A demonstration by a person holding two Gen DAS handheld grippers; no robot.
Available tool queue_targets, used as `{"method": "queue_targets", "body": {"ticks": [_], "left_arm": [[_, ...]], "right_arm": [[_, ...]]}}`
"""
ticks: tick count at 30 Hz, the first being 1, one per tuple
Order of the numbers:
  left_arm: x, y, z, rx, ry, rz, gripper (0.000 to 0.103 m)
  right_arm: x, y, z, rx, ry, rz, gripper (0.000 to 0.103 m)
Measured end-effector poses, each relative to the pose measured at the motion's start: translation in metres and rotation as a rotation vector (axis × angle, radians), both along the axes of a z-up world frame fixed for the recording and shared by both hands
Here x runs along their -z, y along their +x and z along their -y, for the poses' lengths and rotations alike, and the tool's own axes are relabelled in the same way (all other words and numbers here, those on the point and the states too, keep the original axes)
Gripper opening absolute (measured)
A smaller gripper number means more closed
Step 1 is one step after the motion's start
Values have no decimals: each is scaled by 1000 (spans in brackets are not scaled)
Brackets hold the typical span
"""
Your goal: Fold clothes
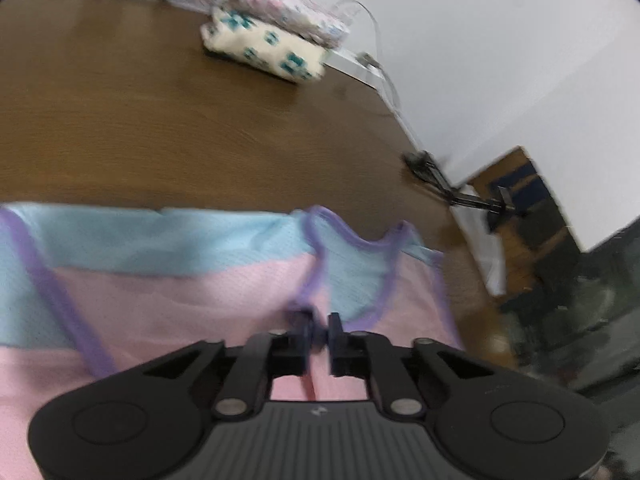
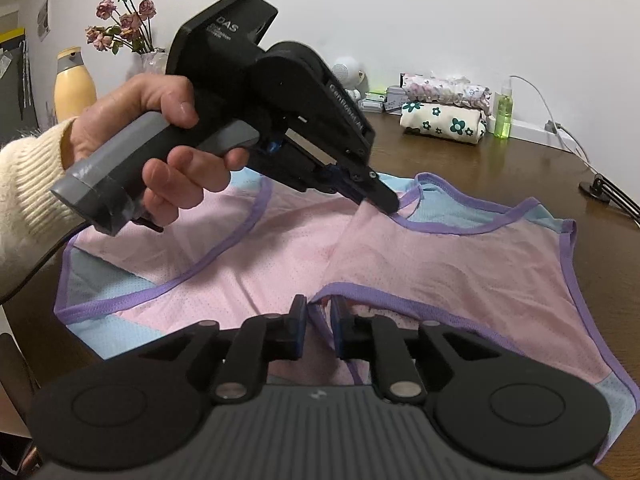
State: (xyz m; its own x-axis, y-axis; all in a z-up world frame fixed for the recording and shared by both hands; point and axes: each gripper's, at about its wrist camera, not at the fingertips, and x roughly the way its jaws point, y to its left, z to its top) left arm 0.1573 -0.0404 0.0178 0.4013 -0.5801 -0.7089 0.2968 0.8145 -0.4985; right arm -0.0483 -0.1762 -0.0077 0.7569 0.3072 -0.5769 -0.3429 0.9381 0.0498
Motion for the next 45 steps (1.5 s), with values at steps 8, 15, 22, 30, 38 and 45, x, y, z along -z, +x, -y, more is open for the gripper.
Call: {"method": "queue_targets", "body": {"ticks": [8,15,22,30,38,45], "left_arm": [[-43,-26,-14,49,74,198,37],[-42,-62,7,198,103,249,42],[-12,-46,31,181,268,199,14],[-34,-83,26,202,211,268,41],[-13,-98,32,242,239,228,38],[-8,-105,27,259,231,259,37]], "right_arm": [[-4,-2,1,-4,-10,14,14],[-20,-11,25,13,56,37,14],[-24,-22,31,87,-16,66,14],[-48,29,77,136,-20,48,20],[-46,131,60,5,102,-138,21],[-22,153,26,-37,-37,-223,17]]}}
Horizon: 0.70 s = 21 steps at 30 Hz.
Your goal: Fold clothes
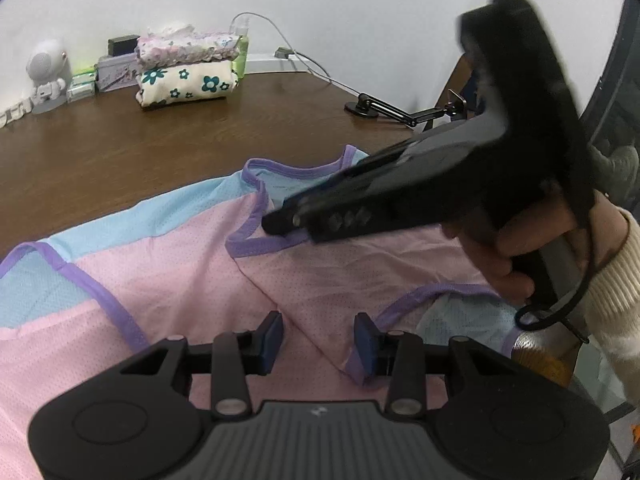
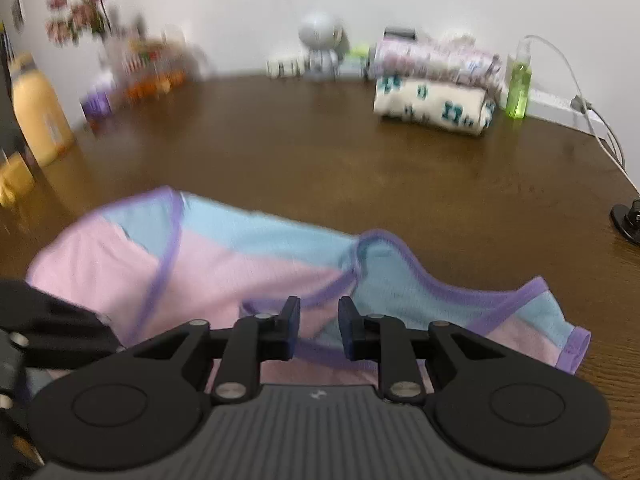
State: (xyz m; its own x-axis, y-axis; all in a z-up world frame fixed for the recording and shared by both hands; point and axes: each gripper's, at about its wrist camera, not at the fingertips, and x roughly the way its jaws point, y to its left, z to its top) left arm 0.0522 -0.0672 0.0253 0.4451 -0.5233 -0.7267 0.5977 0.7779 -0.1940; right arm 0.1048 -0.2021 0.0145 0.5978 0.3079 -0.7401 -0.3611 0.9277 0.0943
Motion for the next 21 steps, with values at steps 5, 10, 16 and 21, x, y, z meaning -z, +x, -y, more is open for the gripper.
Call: {"method": "queue_targets", "body": {"ticks": [5,10,16,21], "left_arm": [[2,1,-3,7,-19,9,37],[1,3,-6,0,-25,0,37],[-26,-10,-41,-31,-106,38,39],[-36,-38,-70,-29,-122,57,52]], "right_arm": [[2,-2,-6,-7,-75,36,0],[-1,-2,2,28,-71,63,1],[-26,-27,30,41,-9,110,23],[-29,-69,41,-27,5,96,23]]}}
